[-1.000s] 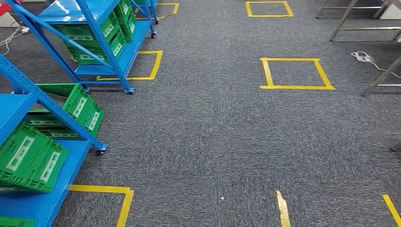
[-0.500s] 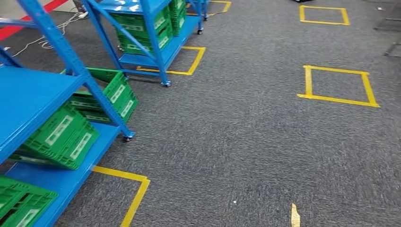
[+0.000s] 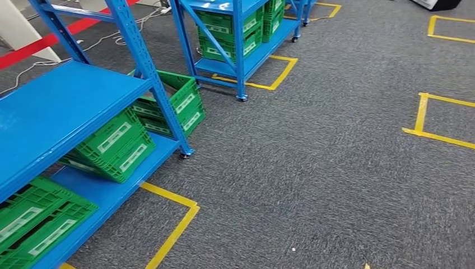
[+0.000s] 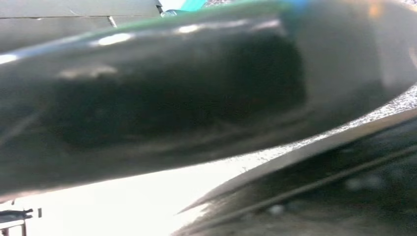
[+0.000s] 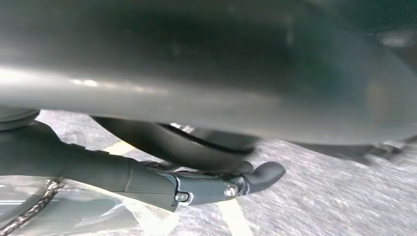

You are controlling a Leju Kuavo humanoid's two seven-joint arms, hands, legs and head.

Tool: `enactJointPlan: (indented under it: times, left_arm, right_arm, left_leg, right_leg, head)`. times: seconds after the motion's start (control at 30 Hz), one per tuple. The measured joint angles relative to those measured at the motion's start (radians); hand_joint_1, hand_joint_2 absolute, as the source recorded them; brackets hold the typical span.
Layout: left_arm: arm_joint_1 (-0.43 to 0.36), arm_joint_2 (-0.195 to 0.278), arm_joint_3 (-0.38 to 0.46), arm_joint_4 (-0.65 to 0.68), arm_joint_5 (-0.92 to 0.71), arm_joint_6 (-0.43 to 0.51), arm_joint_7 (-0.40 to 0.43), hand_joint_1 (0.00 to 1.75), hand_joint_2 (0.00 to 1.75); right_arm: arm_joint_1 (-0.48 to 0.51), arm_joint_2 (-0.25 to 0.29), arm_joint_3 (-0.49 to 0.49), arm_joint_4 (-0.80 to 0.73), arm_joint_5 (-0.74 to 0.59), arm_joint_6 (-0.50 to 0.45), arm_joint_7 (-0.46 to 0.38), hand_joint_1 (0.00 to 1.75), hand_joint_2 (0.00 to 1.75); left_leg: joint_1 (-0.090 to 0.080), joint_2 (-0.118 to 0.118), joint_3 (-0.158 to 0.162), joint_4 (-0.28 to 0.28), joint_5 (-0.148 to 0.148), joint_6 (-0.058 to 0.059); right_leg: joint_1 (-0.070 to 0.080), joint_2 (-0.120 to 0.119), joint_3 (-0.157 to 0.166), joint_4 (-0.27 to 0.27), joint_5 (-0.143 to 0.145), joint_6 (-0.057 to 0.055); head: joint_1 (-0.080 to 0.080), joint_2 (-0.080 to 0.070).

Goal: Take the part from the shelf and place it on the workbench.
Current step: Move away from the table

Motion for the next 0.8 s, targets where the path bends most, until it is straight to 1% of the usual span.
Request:
enactJointPlan:
  times: [0.03, 0.07, 0.1, 0.13, 0.17, 0.2, 0.23, 0.27, 0.3, 0.33, 0.37, 0.4, 0.43, 0.47, 0.5, 0.53, 0.57, 0.6, 0.63, 0.67, 0.7, 0.73, 0.77, 0.8]
  left_arm:
    - [0.002, 0.000, 0.002, 0.000, 0.000, 0.001, -0.001, 0.00, 0.00]
    - [0.002, -0.001, 0.004, 0.000, 0.001, 0.000, -0.002, 0.00, 0.00]
    - [0.001, -0.001, 0.006, 0.000, 0.001, 0.000, -0.003, 0.00, 0.00]
    - [-0.001, -0.001, 0.007, 0.000, 0.001, 0.000, -0.003, 0.00, 0.00]
    - [-0.002, -0.001, 0.007, 0.000, 0.002, 0.000, -0.004, 0.00, 0.00]
    - [-0.003, -0.001, 0.008, 0.000, 0.002, 0.000, -0.004, 0.00, 0.00]
    - [-0.003, 0.000, 0.008, 0.000, 0.001, 0.000, -0.004, 0.00, 0.00]
    - [-0.002, 0.000, 0.009, 0.000, 0.001, 0.000, -0.004, 0.00, 0.00]
    - [-0.001, 0.001, 0.009, 0.000, 0.000, 0.000, -0.004, 0.00, 0.00]
    - [0.000, 0.001, 0.009, 0.000, -0.001, 0.000, -0.004, 0.00, 0.00]
    - [-0.001, 0.002, 0.010, 0.000, -0.001, 0.000, -0.005, 0.00, 0.00]
    - [-0.002, 0.001, 0.010, 0.000, -0.002, 0.001, -0.006, 0.00, 0.00]
    - [-0.004, 0.001, 0.010, 0.000, -0.002, 0.002, -0.006, 0.00, 0.00]
    - [-0.004, 0.000, 0.010, 0.000, -0.002, 0.002, -0.007, 0.00, 0.00]
    - [-0.003, 0.000, 0.010, 0.000, -0.002, 0.003, -0.007, 0.00, 0.00]
    - [-0.001, 0.000, 0.010, 0.000, -0.002, 0.004, -0.007, 0.00, 0.00]
    - [0.001, 0.000, 0.010, 0.000, -0.003, 0.005, -0.008, 0.00, 0.00]
    - [0.000, -0.001, 0.010, 0.000, -0.004, 0.006, -0.008, 0.00, 0.00]
    - [-0.001, -0.002, 0.010, 0.000, -0.005, 0.006, -0.008, 0.00, 0.00]
    - [-0.002, -0.003, 0.010, 0.000, -0.007, 0.007, -0.008, 0.00, 0.00]
    - [-0.003, -0.004, 0.010, 0.000, -0.009, 0.007, -0.008, 0.00, 0.00]
    - [-0.003, -0.005, 0.010, 0.000, -0.011, 0.008, -0.008, 0.00, 0.00]
    - [-0.002, -0.006, 0.010, 0.000, -0.012, 0.009, -0.008, 0.00, 0.00]
    - [-0.002, -0.006, 0.010, 0.000, -0.013, 0.009, -0.008, 0.00, 0.00]
  right_arm:
    - [0.000, 0.000, 0.000, 0.000, 0.000, 0.001, 0.001, 0.00, 0.00]
    - [0.001, 0.000, 0.000, 0.000, 0.000, 0.003, 0.001, 0.00, 0.00]
    - [0.002, 0.001, 0.000, 0.000, 0.000, 0.004, 0.002, 0.00, 0.00]
    - [0.003, 0.001, 0.000, 0.000, 0.000, 0.005, 0.004, 0.00, 0.00]
    - [0.004, 0.001, 0.000, 0.000, 0.000, 0.005, 0.006, 0.00, 0.00]
    - [0.005, 0.001, 0.000, 0.000, 0.000, 0.005, 0.008, 0.00, 0.00]
    - [0.005, 0.001, 0.000, 0.000, 0.000, 0.006, 0.010, 0.00, 0.00]
    - [0.005, 0.001, 0.000, 0.000, 0.000, 0.006, 0.010, 0.00, 0.00]
    - [0.004, 0.001, 0.000, 0.000, 0.001, 0.007, 0.010, 0.00, 0.00]
    - [0.004, 0.001, 0.000, 0.000, 0.002, 0.008, 0.010, 0.00, 0.00]
    - [0.005, 0.001, 0.000, 0.000, 0.003, 0.009, 0.010, 0.00, 0.00]
    - [0.005, 0.002, 0.000, 0.000, 0.004, 0.010, 0.009, 0.00, 0.00]
    - [0.005, 0.002, 0.000, 0.000, 0.004, 0.011, 0.009, 0.00, 0.00]
    - [0.004, 0.002, 0.000, 0.000, 0.005, 0.011, 0.009, 0.00, 0.00]
    - [0.003, 0.002, 0.000, 0.000, 0.007, 0.011, 0.009, 0.00, 0.00]
    - [0.001, 0.002, 0.000, -0.001, 0.008, 0.011, 0.009, 0.00, 0.00]
    - [0.000, 0.002, 0.000, -0.001, 0.008, 0.013, 0.009, 0.00, 0.00]
    - [0.000, 0.002, 0.000, -0.001, 0.008, 0.014, 0.009, 0.00, 0.00]
    - [0.000, 0.002, 0.000, -0.001, 0.008, 0.016, 0.009, 0.00, 0.00]
    - [0.000, 0.002, 0.000, -0.001, 0.008, 0.018, 0.009, 0.00, 0.00]
    - [-0.001, 0.001, 0.000, -0.001, 0.008, 0.019, 0.009, 0.00, 0.00]
    - [-0.003, 0.001, 0.000, -0.001, 0.008, 0.020, 0.010, 0.00, 0.00]
    - [-0.005, 0.001, 0.000, -0.001, 0.008, 0.021, 0.010, 0.00, 0.00]
    - [-0.007, 0.001, 0.000, -0.001, 0.008, 0.022, 0.010, 0.00, 0.00]
  left_leg:
    - [-0.001, 0.008, -0.004, 0.007, -0.005, -0.004]
    - [-0.002, 0.029, -0.015, 0.031, -0.020, -0.009]
    - [-0.003, 0.057, -0.034, 0.076, -0.046, -0.013]
    - [-0.004, 0.087, -0.063, 0.140, -0.078, -0.016]
    - [-0.003, 0.104, -0.095, 0.209, -0.107, -0.019]
    - [-0.003, 0.112, -0.120, 0.263, -0.125, -0.020]
    - [-0.003, 0.115, -0.129, 0.286, -0.124, -0.019]
    - [-0.003, 0.117, -0.118, 0.267, -0.104, -0.017]
    - [-0.004, 0.124, -0.091, 0.215, -0.071, -0.013]
    - [-0.008, 0.144, -0.055, 0.145, -0.038, -0.006]
    - [-0.015, 0.170, -0.023, 0.081, -0.017, 0.002]
    - [-0.021, 0.192, -0.001, 0.036, -0.008, 0.010]
    - [-0.027, 0.207, 0.008, 0.014, -0.010, 0.016]
    - [-0.030, 0.204, 0.008, 0.007, -0.013, 0.020]
    - [-0.028, 0.192, 0.009, 0.002, -0.013, 0.024]
    - [-0.025, 0.179, 0.011, -0.003, -0.010, 0.028]
    - [-0.021, 0.167, 0.013, -0.008, -0.007, 0.033]
    - [-0.017, 0.155, 0.015, -0.012, -0.004, 0.038]
    - [-0.015, 0.144, 0.015, -0.013, -0.003, 0.040]
    - [-0.014, 0.130, 0.014, -0.013, -0.003, 0.042]
    - [-0.013, 0.116, 0.014, -0.013, -0.002, 0.043]
    - [-0.012, 0.102, 0.015, -0.012, -0.003, 0.043]
    - [-0.011, 0.088, 0.017, -0.012, -0.003, 0.043]
    - [-0.009, 0.073, 0.019, -0.011, -0.004, 0.041]
  right_leg:
    - [0.000, -0.012, 0.003, -0.003, 0.002, -0.006]
    - [-0.001, -0.026, 0.006, -0.007, 0.004, -0.013]
    - [-0.001, -0.041, 0.009, -0.011, 0.005, -0.019]
    - [0.001, -0.057, 0.010, -0.012, 0.004, -0.023]
    - [0.004, -0.074, 0.011, -0.012, 0.002, -0.026]
    - [0.006, -0.090, 0.012, -0.012, 0.000, -0.029]
    - [0.008, -0.104, 0.013, -0.012, -0.002, -0.030]
    - [0.009, -0.117, 0.015, -0.012, -0.005, -0.031]
    - [0.011, -0.128, 0.019, -0.012, -0.007, -0.031]
    - [0.012, -0.139, 0.022, -0.012, -0.010, -0.030]
    - [0.016, -0.149, 0.025, -0.011, -0.015, -0.026]
    - [0.018, -0.159, 0.025, -0.011, -0.019, -0.023]
    - [0.021, -0.170, 0.025, -0.010, -0.022, -0.019]
    - [0.023, -0.182, 0.027, -0.010, -0.025, -0.015]
    - [0.023, -0.191, 0.029, -0.010, -0.027, -0.011]
    - [0.022, -0.181, 0.030, -0.006, -0.033, -0.007]
    - [0.020, -0.157, 0.022, 0.014, -0.046, -0.002]
    - [0.017, -0.126, 0.004, 0.053, -0.069, 0.002]
    - [0.014, -0.094, -0.025, 0.111, -0.096, 0.005]
    - [0.012, -0.078, -0.062, 0.180, -0.123, 0.009]
    - [0.011, -0.073, -0.095, 0.237, -0.138, 0.011]
    - [0.010, -0.071, -0.117, 0.268, -0.136, 0.013]
    - [0.009, -0.070, -0.121, 0.262, -0.115, 0.015]
    - [0.008, -0.065, -0.107, 0.219, -0.078, 0.017]
  head:
    - [-0.002, 0.000]
    - [-0.004, 0.000]
    - [-0.007, 0.000]
    - [-0.009, 0.000]
    - [-0.010, 0.000]
    - [-0.010, 0.000]
    - [-0.010, 0.000]
    - [-0.010, 0.000]
    - [-0.010, 0.000]
    - [-0.010, 0.000]
    - [-0.010, 0.000]
    - [-0.011, 0.000]
    - [-0.009, 0.000]
    - [-0.008, 0.000]
    - [-0.008, 0.000]
    - [-0.005, 0.000]
    - [-0.003, 0.000]
    - [-0.001, 0.000]
    - [0.002, 0.000]
    - [0.003, 0.000]
    - [0.003, 0.000]
    - [0.003, 0.000]
    - [0.002, 0.000]
    - [0.002, 0.000]
